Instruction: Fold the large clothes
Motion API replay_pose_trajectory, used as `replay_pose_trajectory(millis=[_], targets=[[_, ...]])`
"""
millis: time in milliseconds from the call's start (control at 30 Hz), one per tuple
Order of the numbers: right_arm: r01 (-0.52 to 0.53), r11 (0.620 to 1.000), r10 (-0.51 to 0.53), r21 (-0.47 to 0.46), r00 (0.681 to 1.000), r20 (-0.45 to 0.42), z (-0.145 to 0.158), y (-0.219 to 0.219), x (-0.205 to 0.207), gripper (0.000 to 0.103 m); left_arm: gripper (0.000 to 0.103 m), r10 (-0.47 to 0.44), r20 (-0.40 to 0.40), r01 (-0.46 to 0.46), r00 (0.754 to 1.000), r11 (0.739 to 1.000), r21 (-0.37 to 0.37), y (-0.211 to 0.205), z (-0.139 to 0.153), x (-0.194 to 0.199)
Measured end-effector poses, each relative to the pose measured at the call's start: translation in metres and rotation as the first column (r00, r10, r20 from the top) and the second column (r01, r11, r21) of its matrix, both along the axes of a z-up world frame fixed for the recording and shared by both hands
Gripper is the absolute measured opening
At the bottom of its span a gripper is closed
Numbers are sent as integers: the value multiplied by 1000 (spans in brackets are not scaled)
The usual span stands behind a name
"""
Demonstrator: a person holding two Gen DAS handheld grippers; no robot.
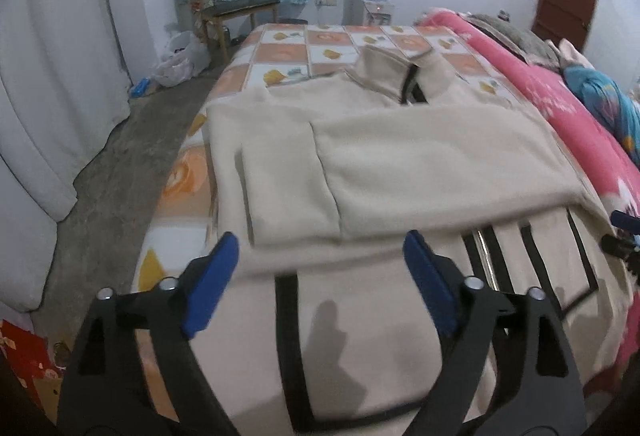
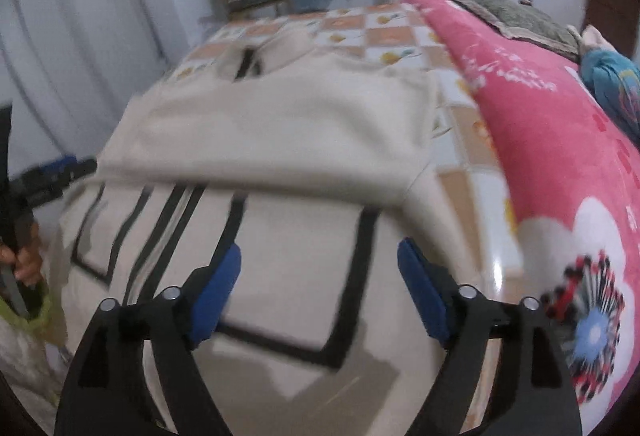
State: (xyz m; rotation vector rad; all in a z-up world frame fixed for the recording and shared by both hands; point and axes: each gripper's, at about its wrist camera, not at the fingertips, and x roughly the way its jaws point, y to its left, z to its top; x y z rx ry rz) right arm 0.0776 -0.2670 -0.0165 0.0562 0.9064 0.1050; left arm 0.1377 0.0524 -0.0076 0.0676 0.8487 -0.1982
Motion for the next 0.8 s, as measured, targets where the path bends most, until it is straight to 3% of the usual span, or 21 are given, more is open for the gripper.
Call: replay_pose_trajectory(millis=[100,233,400,467,633,800], targets=[[-26,999,26,-27,999,-23,-10,19,-17,83,85,-5,-34,6,999,1000,15,-4,-6,-25],[-45,999,47,31,996,-78,-27,35,-35,87,86,11,-74,-9,997,1000,21,-7,-24,-52],[-35,999,34,-14,995,-94,-43,47,-41,91,90,42,-168,-37,985,999,34,-13,-55,-63],[-32,998,28,-45,996,-88,-49,51,-39,95,95,73,-132,-66,989,996,59,-14,-58,-68],[-35,989,26,-141,998,-63,-54,64,-40,96,95,95,-138,-92,986,995,30,-10,-60,-71],[-23,990,17,-138,999,-43,-55,62,-43,96,95,113,-119,-110,986,993,30,-12,-60,-76]])
